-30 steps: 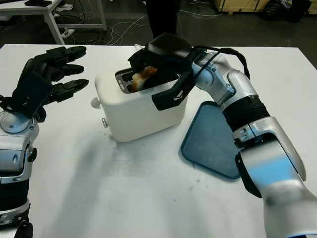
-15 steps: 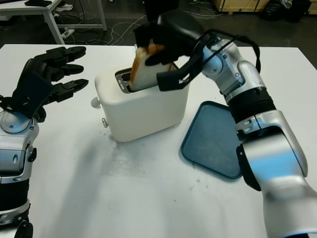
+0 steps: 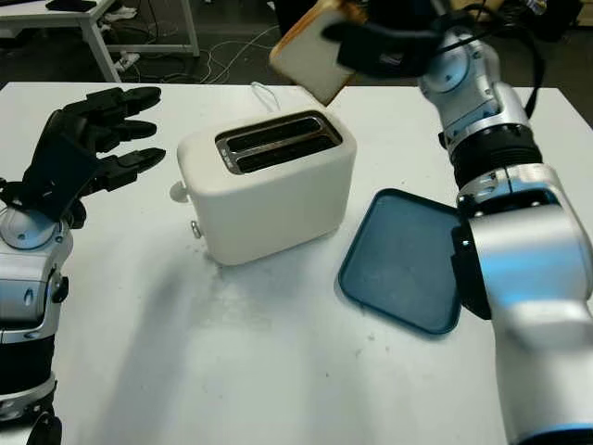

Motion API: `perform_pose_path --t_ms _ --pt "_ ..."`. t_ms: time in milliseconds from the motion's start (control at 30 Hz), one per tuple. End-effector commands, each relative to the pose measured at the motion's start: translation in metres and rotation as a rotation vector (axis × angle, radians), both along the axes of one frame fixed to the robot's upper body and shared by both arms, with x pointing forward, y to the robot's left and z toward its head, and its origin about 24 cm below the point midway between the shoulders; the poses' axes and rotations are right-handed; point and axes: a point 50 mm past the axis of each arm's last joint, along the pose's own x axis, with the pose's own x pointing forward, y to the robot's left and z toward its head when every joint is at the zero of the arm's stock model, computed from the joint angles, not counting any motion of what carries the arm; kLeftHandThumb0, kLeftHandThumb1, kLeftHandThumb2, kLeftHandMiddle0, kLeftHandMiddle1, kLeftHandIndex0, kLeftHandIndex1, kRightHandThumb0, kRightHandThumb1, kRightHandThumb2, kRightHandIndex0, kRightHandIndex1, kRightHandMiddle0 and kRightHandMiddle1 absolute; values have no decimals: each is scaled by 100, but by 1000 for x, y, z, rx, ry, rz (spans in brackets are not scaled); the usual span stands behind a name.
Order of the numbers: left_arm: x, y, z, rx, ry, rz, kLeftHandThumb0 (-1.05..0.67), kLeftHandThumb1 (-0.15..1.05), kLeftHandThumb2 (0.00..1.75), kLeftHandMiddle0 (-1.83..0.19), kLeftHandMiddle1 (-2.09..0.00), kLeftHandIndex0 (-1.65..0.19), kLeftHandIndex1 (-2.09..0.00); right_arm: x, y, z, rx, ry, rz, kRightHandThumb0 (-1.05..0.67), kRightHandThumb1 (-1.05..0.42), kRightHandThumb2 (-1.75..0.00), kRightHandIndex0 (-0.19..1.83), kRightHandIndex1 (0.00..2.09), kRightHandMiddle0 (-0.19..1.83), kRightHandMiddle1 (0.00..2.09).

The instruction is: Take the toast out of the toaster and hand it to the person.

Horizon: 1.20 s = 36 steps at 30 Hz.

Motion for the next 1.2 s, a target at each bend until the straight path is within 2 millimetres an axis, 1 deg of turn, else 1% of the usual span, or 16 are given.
perform_pose_path --t_ms 0,167,333,367,400,467,533,567,633,700,800,900,933,967,1033,1167 --pt "0 1 -1 -1 -8 1 -32 92 11 -41 -68 -66 -2 0 -10 11 46 -30 -76 -41 -92 -40 99 175 73 175" --pt "0 0 -1 -5 -5 -2 -33 92 10 -41 -69 -66 -2 1 -28 -8 158 1 -170 -35 -92 -39 97 175 70 175" --pt "0 -1 -1 -3 -2 0 -33 92 10 -41 -71 -67 -3 3 -32 -35 188 62 -273 -29 -92 -32 84 175 64 174" --pt "0 -1 0 -3 -1 0 -33 92 11 -41 -71 -67 -2 3 -31 -40 204 71 -279 -25 -92 -31 83 174 69 158" --pt "0 -1 0 -4 -1 -1 -33 92 11 -41 -71 -66 -2 4 -30 -45 238 85 -275 -23 -92 -30 82 174 69 156" --pt "0 -1 0 -5 -1 -2 -33 92 11 -40 -71 -66 -2 4 -28 -55 276 115 -267 -19 -92 -30 82 174 61 170" --pt "0 -1 -1 -7 0 0 -33 92 11 -40 -71 -66 -2 4 -26 -64 287 148 -271 -17 -92 -32 78 175 56 171" --pt "0 -1 -1 -8 1 2 -33 92 11 -40 -71 -66 -2 4 -25 -67 291 159 -274 -16 -92 -31 76 175 56 168" --pt "0 0 -1 -6 1 3 -33 92 11 -40 -71 -66 -2 4 -24 -75 304 184 -275 -13 -92 -30 70 175 61 147" --pt "-1 0 -1 -6 1 2 -33 92 11 -40 -71 -66 -2 4 -23 -81 287 215 -279 -17 -92 -30 66 175 61 140" --pt "-1 0 -2 -6 -1 0 -33 92 11 -39 -71 -66 -2 4 -20 -90 286 234 -285 -15 -92 -28 61 175 47 161" --pt "-1 1 -2 -4 0 1 -33 92 11 -39 -71 -66 -2 3 -19 -98 310 247 -277 -11 -92 -25 61 175 43 163" --pt "-1 1 -2 1 -2 1 -33 92 11 -39 -71 -66 -2 3 -19 -100 314 259 -273 -12 -92 -25 65 175 44 140" --pt "-1 1 -2 4 -4 1 -33 92 11 -39 -71 -66 -2 2 -19 -101 316 273 -271 -12 -92 -25 63 175 45 130" --pt "0 1 -2 4 -3 2 -33 92 11 -39 -71 -66 -2 2 -18 -104 313 289 -272 -12 -92 -29 60 175 44 135" --pt "0 1 -2 -6 -3 1 -33 92 10 -39 -71 -66 -2 2 -18 -105 295 293 -267 -11 -92 -31 58 175 46 160"
